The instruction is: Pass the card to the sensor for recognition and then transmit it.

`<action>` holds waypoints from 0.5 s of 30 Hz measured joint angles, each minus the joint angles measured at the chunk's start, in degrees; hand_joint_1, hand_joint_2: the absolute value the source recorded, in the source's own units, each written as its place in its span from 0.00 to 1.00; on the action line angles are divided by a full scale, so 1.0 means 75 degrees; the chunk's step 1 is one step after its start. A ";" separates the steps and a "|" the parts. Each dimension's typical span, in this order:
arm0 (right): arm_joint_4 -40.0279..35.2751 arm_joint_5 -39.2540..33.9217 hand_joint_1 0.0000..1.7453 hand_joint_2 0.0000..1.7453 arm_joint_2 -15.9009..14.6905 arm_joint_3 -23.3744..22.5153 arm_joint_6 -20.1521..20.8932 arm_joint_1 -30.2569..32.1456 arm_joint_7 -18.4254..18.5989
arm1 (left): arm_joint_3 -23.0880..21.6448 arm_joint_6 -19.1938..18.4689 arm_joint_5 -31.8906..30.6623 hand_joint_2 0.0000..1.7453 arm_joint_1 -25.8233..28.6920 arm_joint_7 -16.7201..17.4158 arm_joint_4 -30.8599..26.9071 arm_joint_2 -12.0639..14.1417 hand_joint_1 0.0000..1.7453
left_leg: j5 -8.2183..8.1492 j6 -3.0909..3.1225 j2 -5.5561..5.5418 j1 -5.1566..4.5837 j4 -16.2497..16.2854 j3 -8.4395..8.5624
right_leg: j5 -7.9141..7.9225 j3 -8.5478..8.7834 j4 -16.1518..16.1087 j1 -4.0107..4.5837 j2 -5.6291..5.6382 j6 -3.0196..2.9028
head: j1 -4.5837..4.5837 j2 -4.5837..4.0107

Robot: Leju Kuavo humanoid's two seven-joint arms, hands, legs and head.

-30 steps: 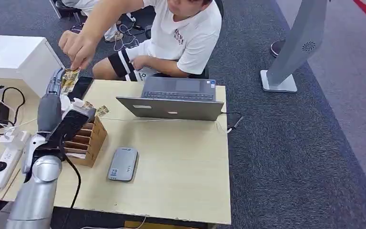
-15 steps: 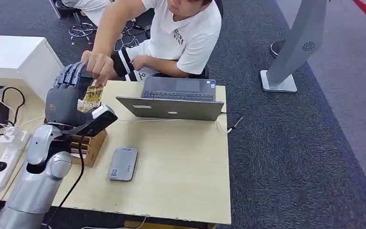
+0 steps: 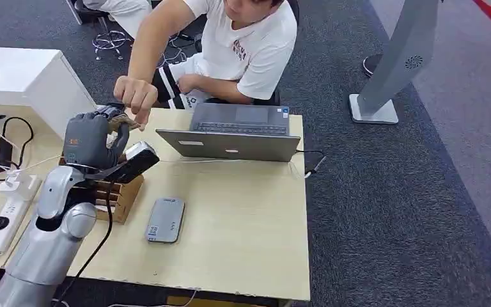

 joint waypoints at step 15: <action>-0.0003 0.0055 0.00 0.00 0.0052 0.0079 -0.0020 0.0015 -0.0018 | -0.0250 0.0073 0.0274 1.00 0.0087 -0.0070 0.0003 -0.0052 1.00 | 0.0000 0.0000 0.0000 0.0000 0.0000 -0.0001 | 0.0000 0.0002 0.0000 0.0000 -0.0001 0.0000 | 0.0000 0.0000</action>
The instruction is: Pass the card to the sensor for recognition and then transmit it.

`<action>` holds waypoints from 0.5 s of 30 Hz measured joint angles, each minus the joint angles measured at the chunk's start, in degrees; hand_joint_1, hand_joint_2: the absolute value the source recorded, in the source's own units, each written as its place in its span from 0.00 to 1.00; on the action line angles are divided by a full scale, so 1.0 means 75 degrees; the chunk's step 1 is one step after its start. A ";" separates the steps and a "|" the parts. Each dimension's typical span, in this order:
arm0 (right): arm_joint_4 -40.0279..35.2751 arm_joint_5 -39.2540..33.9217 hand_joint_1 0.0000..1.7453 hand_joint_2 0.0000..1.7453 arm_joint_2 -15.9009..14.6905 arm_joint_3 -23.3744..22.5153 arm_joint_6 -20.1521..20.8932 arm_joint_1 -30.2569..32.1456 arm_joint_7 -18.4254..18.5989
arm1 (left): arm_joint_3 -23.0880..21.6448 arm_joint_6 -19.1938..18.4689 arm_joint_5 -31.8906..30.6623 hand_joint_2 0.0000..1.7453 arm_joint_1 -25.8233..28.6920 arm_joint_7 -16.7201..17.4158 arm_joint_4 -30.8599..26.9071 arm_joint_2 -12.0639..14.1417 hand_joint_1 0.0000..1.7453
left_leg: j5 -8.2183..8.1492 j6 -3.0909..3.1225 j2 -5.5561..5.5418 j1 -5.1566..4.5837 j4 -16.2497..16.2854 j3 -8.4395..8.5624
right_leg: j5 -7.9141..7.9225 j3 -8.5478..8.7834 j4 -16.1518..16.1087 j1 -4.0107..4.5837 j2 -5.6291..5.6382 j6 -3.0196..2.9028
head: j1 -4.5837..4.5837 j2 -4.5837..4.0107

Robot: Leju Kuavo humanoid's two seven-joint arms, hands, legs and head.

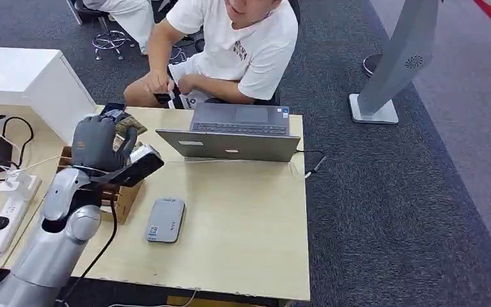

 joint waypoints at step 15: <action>-0.0035 0.0111 0.00 0.00 0.0029 0.0000 -0.0122 0.0065 0.0006 | -0.0149 -0.0525 -0.0338 1.00 0.1049 0.0318 -0.0090 0.0128 1.00 | 0.0000 0.0000 0.0009 0.0000 0.0000 0.0000 | 0.0000 0.0000 0.0001 0.0000 0.0006 0.0000 | 0.0000 0.0003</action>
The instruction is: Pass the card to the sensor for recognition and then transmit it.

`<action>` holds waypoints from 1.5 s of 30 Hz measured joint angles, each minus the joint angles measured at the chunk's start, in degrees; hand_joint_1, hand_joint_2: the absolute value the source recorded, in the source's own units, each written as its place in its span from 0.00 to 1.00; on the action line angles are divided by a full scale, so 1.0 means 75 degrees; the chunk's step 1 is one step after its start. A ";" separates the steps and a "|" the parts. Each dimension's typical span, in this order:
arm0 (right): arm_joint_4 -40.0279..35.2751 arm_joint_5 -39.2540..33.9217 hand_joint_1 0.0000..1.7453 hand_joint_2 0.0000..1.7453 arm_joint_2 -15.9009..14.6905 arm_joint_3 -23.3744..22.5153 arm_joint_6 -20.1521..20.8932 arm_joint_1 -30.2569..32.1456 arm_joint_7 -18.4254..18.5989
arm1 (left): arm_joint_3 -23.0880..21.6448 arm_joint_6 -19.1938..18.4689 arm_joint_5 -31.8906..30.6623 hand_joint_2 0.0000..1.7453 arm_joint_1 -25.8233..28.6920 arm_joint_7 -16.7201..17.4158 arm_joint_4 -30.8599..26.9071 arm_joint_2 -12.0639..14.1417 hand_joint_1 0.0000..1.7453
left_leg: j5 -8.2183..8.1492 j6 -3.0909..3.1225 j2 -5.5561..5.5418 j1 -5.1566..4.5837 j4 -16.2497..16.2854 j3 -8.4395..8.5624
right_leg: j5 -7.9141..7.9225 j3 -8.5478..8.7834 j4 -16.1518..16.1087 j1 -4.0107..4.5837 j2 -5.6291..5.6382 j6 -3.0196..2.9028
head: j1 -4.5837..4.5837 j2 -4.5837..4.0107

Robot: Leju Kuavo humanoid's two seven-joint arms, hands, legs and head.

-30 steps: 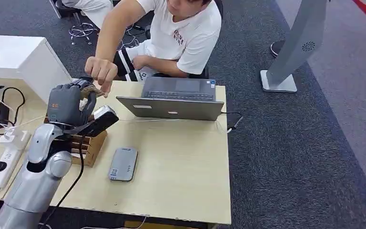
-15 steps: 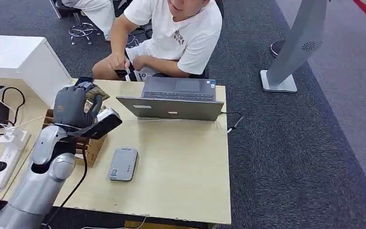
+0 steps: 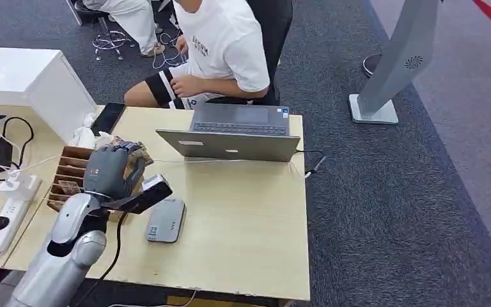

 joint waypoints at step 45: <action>-0.0114 0.0087 0.00 0.00 0.0012 0.0169 0.0023 -0.0096 0.0256 | -0.0650 -0.0515 -0.0484 1.00 0.0065 0.0166 0.1929 -0.0936 1.00 | 0.0000 0.0000 -0.0009 0.0000 0.0001 -0.0008 | 0.0002 -0.0005 -0.0002 0.0000 -0.0007 0.0003 | 0.0000 0.0000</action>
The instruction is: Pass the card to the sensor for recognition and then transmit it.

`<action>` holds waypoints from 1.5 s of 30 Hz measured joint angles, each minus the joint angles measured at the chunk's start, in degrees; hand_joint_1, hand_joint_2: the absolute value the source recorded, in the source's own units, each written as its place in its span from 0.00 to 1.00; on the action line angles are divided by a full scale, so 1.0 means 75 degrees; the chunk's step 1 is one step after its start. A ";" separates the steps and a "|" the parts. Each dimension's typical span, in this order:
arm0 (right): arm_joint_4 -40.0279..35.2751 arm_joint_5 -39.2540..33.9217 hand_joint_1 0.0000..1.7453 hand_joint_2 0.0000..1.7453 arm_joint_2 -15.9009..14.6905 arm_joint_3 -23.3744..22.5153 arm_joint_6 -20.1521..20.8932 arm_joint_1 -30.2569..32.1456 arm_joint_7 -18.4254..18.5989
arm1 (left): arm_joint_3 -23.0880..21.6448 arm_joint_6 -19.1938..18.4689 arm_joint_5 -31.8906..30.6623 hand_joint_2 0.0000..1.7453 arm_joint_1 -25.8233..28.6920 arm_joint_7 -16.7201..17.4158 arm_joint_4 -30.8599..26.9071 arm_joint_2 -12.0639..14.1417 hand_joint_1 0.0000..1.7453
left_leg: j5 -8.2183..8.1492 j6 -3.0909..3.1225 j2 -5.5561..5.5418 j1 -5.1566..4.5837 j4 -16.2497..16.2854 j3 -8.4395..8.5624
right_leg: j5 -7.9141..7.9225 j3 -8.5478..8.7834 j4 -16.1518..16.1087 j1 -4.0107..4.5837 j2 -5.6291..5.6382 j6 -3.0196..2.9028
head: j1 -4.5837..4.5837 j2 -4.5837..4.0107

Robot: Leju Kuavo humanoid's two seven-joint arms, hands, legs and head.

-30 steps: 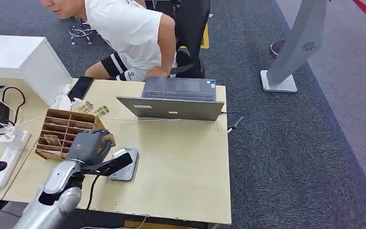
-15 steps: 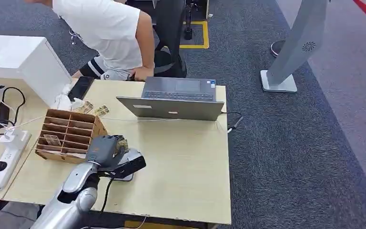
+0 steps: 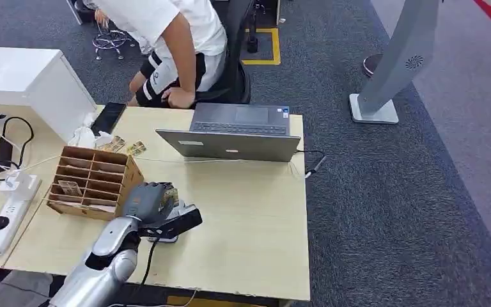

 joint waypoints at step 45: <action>0.0122 -0.0061 0.00 0.00 0.0003 -0.0032 -0.0128 0.0007 -0.0189 | 0.0860 0.0767 0.0353 1.00 0.1705 0.0038 -0.1122 -0.0187 1.00 | 0.0000 0.0000 -0.0002 0.0000 0.0000 -0.0002 | -0.0001 0.0001 0.0000 0.0000 -0.0001 0.0000 | 0.0000 -0.0003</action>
